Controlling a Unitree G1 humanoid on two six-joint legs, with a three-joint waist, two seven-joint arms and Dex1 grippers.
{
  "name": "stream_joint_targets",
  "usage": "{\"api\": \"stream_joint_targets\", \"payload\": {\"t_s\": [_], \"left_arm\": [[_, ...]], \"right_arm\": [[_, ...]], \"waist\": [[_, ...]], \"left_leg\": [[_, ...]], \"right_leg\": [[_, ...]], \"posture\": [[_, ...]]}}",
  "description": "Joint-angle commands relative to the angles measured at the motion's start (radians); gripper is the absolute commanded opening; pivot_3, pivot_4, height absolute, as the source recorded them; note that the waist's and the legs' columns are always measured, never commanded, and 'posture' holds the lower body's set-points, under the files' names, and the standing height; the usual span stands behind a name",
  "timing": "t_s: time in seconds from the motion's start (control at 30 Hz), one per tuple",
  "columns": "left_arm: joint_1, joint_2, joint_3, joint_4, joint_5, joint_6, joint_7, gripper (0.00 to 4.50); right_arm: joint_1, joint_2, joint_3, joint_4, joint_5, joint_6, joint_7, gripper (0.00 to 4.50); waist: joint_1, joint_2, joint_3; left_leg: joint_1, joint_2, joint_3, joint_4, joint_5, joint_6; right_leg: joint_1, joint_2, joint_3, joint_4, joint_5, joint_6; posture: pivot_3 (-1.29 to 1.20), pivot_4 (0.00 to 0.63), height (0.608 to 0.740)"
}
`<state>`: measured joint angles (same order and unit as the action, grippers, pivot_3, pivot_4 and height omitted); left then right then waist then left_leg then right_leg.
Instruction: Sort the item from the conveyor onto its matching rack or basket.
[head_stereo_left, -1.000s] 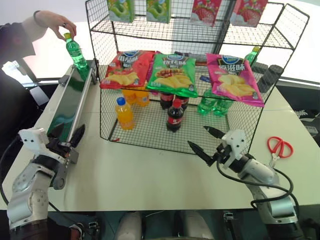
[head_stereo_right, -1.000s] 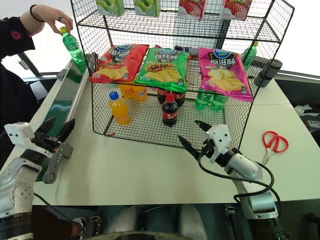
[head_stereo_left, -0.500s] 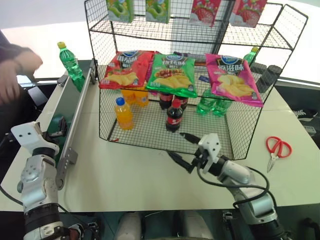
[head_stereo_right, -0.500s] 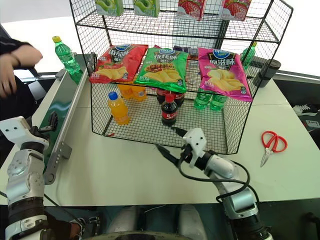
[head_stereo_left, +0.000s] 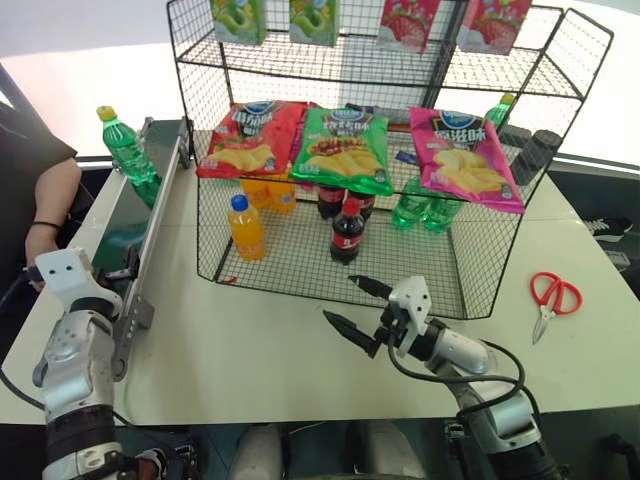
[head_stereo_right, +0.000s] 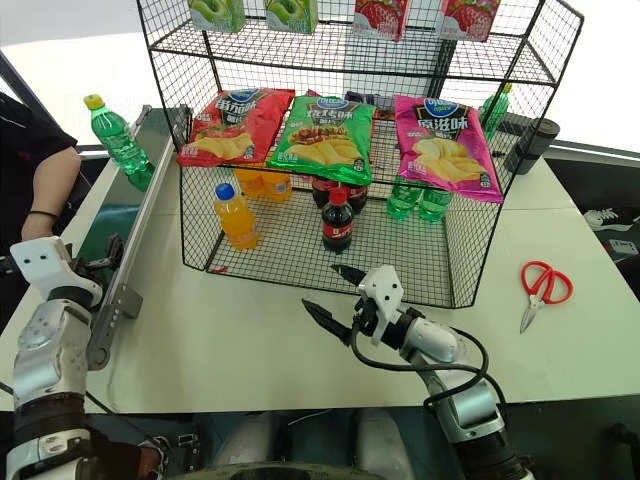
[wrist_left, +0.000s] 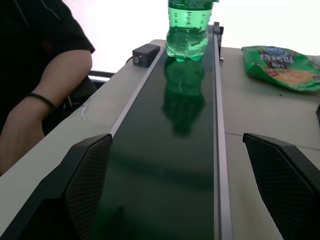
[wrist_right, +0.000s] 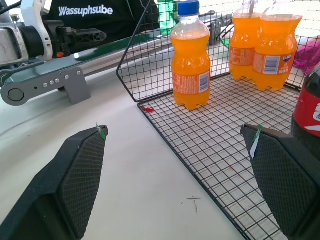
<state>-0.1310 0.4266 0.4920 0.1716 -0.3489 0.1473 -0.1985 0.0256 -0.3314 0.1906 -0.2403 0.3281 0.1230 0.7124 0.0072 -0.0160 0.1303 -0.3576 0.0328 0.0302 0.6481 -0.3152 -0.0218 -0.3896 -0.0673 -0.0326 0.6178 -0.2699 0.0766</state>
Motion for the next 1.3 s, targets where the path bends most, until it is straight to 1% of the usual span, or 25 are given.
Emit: {"api": "stream_joint_targets", "payload": {"t_s": [0.03, 0.2, 0.4, 1.03, 1.23, 1.3], "left_arm": [[0.002, 0.017, 0.000, -0.033, 0.026, -0.058, -0.009, 4.50], [-0.013, -0.001, -0.001, -0.010, 0.049, -0.123, 0.012, 4.50], [-0.035, -0.031, 0.008, 0.029, 0.070, -0.165, 0.076, 4.50], [-0.056, -0.042, 0.011, 0.054, 0.070, -0.184, 0.138, 4.50], [-0.067, -0.044, 0.016, 0.064, 0.056, -0.186, 0.153, 4.50], [-0.070, -0.047, 0.016, 0.065, 0.050, -0.188, 0.153, 3.93]], "right_arm": [[-0.001, 0.018, 0.008, 0.011, -0.007, -0.051, 0.014, 4.44], [0.000, 0.028, 0.017, 0.041, -0.020, -0.085, 0.020, 4.44], [-0.010, 0.039, 0.016, 0.055, -0.027, -0.097, 0.022, 4.44], [-0.020, 0.041, 0.014, 0.096, -0.030, -0.138, 0.054, 4.44], [-0.026, 0.041, 0.019, 0.091, -0.030, -0.136, 0.059, 4.44], [-0.028, 0.040, 0.020, 0.085, -0.031, -0.132, 0.058, 4.50]], "waist": [[-0.001, 0.000, 0.000], [0.000, 0.000, 0.000], [-0.001, 0.000, 0.000], [-0.007, 0.000, 0.000], [-0.016, 0.000, 0.000], [-0.018, 0.000, 0.000]], "left_leg": [[0.000, 0.000, 0.000, 0.000, 0.000, 0.000], [0.000, 0.000, 0.000, -0.001, 0.000, 0.000], [-0.001, -0.001, 0.000, -0.001, 0.000, -0.001], [-0.001, -0.001, 0.001, -0.002, 0.000, -0.001], [-0.001, -0.001, 0.001, -0.002, 0.000, -0.001], [-0.001, -0.001, 0.001, -0.002, 0.000, -0.001]], "right_leg": [[0.000, -0.001, 0.000, 0.000, 0.000, 0.000], [-0.001, -0.003, 0.000, 0.000, 0.000, -0.001], [-0.001, -0.005, 0.000, 0.000, -0.001, -0.001], [-0.002, -0.006, 0.000, -0.001, 0.000, -0.001], [-0.002, -0.006, -0.001, -0.001, 0.000, -0.001], [-0.002, -0.006, -0.001, -0.001, 0.000, -0.001]], "posture": [[0.00, 0.150, 0.740], [0.00, 0.150, 0.740], [0.00, 0.150, 0.740], [0.00, 0.150, 0.740], [0.00, 0.150, 0.740], [0.00, 0.150, 0.740]]}}
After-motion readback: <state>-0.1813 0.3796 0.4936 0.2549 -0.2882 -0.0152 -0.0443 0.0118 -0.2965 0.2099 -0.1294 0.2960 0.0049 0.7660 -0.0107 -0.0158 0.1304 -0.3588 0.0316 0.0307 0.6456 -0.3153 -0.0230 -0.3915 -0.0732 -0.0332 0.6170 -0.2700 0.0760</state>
